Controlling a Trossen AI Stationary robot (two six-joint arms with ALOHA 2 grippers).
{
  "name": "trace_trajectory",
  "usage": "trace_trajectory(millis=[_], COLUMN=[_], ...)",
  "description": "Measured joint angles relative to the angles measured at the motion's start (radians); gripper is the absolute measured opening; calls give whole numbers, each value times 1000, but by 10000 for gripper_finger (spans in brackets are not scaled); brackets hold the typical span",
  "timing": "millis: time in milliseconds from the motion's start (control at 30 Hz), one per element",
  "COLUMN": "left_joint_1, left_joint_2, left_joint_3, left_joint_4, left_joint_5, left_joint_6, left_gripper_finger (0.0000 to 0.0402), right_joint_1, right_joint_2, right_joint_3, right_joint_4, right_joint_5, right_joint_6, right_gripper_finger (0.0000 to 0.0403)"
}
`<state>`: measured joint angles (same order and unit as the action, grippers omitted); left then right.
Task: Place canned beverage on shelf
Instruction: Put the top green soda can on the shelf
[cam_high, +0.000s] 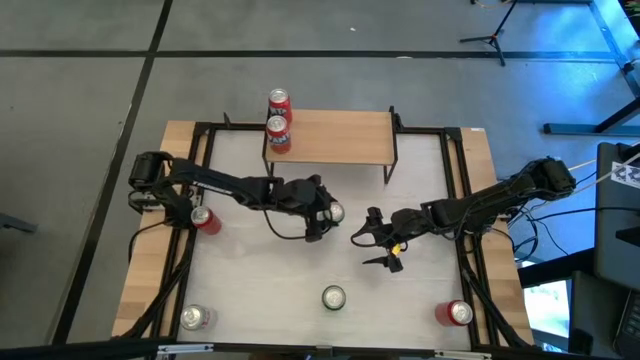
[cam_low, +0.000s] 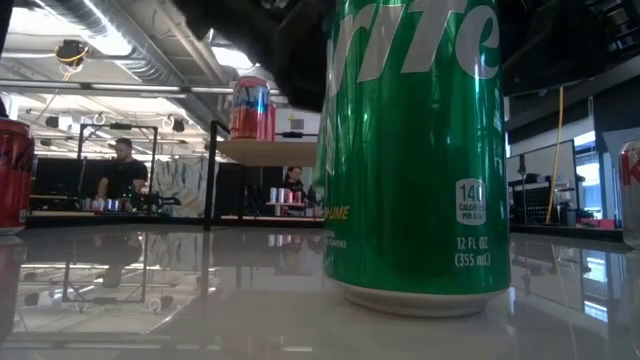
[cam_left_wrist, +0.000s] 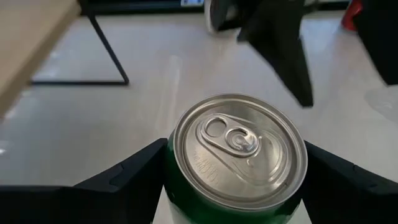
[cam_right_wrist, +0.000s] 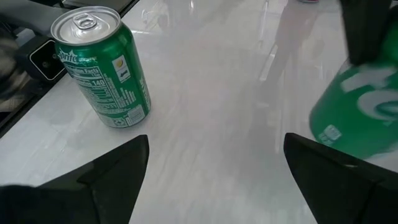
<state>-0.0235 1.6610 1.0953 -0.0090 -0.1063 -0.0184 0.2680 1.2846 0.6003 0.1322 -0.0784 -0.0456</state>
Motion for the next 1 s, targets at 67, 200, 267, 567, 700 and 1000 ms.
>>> trace_trajectory(millis=[67,200,267,567,700,1000], left_joint_1=[0,6,12,124,220,401], left_joint_2=[-10,-71,-112,-243,-254,-231], left_joint_3=[27,78,102,179,182,182], left_joint_4=[-26,-98,-118,-183,-186,-165], left_joint_5=[0,-12,-28,-151,-145,-152], left_joint_6=[11,36,50,102,99,-41], left_gripper_finger=[288,289,289,289,289,289], right_joint_1=[0,1,1,1,0,0], right_joint_2=[0,0,0,0,0,0], right_joint_3=[0,0,0,0,0,0], right_joint_4=[-1,-3,-8,6,7,8], right_joint_5=[0,0,0,0,0,0], right_joint_6=[0,0,2,4,4,4], right_gripper_finger=[370,370,370,370,370,370])
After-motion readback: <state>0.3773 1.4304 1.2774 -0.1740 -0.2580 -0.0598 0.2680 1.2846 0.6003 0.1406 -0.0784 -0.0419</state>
